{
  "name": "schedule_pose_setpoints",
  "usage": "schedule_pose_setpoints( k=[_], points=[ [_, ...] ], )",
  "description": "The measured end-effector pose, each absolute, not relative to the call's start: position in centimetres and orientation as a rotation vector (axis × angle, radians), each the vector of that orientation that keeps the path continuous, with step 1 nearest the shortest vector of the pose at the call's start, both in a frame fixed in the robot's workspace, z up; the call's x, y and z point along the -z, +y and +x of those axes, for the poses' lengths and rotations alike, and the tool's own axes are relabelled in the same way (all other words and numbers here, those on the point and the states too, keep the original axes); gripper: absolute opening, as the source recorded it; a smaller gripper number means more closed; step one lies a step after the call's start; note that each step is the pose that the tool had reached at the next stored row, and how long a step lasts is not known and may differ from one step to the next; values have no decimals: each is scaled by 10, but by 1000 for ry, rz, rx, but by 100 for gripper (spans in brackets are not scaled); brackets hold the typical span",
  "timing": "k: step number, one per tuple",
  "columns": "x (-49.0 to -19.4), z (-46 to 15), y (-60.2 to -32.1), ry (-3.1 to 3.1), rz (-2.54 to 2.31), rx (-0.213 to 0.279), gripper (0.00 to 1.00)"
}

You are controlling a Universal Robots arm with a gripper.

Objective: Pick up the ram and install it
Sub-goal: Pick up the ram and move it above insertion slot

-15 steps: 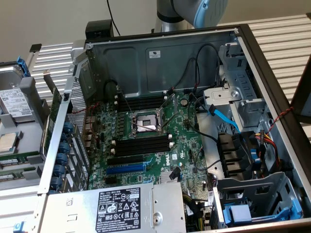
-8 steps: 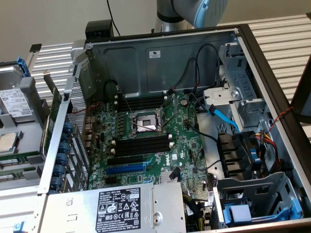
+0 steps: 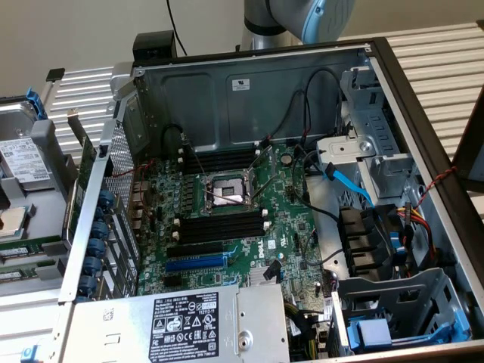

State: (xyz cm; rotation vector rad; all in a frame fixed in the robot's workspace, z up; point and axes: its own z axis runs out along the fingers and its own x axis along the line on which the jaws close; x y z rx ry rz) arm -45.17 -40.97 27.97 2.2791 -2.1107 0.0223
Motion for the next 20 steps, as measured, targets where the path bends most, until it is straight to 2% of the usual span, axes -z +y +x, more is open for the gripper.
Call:
schedule_pose_setpoints(
  k=[20],
  points=[
    [-248,-452,-417,-2144,2239,-31,38]
  ],
)
